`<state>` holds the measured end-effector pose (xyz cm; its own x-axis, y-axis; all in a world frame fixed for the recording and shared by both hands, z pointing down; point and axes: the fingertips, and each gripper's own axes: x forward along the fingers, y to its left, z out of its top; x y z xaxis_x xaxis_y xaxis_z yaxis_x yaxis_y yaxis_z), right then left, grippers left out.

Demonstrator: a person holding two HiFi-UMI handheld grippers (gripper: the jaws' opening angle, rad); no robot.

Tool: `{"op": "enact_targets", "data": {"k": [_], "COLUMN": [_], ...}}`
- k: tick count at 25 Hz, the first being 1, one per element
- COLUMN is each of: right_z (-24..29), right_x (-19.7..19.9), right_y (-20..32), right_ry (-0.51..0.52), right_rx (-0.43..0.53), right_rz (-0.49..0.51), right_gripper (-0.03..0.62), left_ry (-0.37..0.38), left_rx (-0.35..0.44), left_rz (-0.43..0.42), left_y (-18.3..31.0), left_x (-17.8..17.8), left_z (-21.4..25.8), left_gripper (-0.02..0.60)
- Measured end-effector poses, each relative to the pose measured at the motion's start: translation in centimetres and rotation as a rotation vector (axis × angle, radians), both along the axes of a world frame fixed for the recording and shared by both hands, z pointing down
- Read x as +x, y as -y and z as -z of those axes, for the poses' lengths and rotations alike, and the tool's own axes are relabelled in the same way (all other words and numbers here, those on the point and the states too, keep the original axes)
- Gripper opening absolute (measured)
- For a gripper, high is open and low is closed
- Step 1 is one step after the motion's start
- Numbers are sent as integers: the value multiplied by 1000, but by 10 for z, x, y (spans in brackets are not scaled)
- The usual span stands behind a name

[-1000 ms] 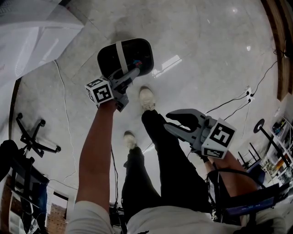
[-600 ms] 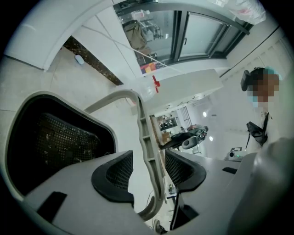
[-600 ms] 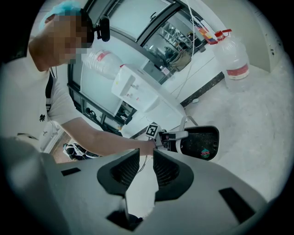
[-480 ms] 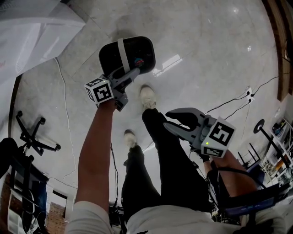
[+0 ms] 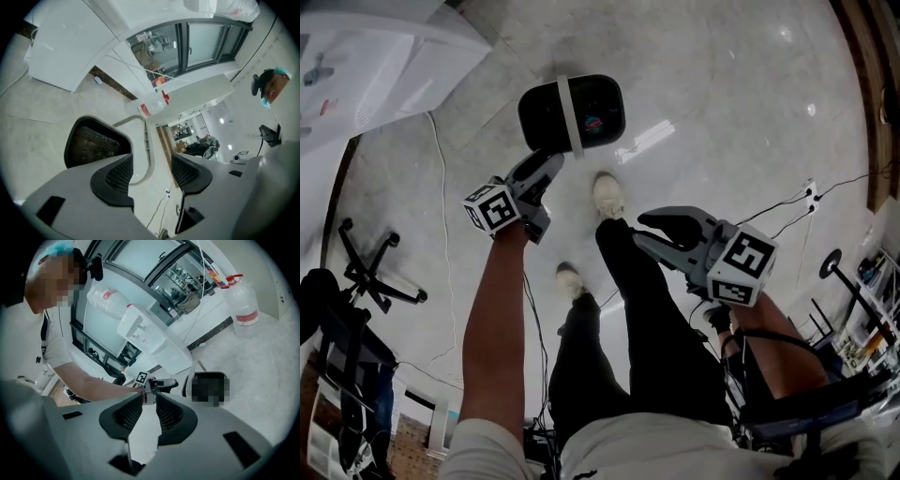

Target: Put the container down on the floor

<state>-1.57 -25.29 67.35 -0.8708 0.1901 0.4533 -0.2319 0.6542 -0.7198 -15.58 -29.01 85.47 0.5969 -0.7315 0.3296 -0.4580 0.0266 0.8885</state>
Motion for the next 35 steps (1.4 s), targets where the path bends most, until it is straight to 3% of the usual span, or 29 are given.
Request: {"op": "enact_targets", "data": {"k": [5,9,12,17,20,28,35], "right_z": [31,66,96,145,180,270,329], "right_x": [-6,-15,-25,-36,-38,-47,-55], "right_y": [-27,-50,-77,-124,-153,-226,-278], "right_ry": [9,32,47,80,107,157,198], "right_rx": [50,100,118,117,136,186,240], "right_rz": [-15,-37,-43,-75,-81,-62,-18], "right_gripper": [46,29,23,21,20,17,17], "left_ry": [38,97,112,160,144,147,201], "left_rx": [-17,13,42,121,167,251,351], "left_rz": [107,107,21,-176,-244,-253,-282], "left_y": [-61,-104,-142,-202,-241,-327,-363], "left_x": [-27,-41,-35,-6,14,34,47], "left_z": [51,111,166,263,317,440,524], "left_gripper": [239,89,14,9,9,9,9]}}
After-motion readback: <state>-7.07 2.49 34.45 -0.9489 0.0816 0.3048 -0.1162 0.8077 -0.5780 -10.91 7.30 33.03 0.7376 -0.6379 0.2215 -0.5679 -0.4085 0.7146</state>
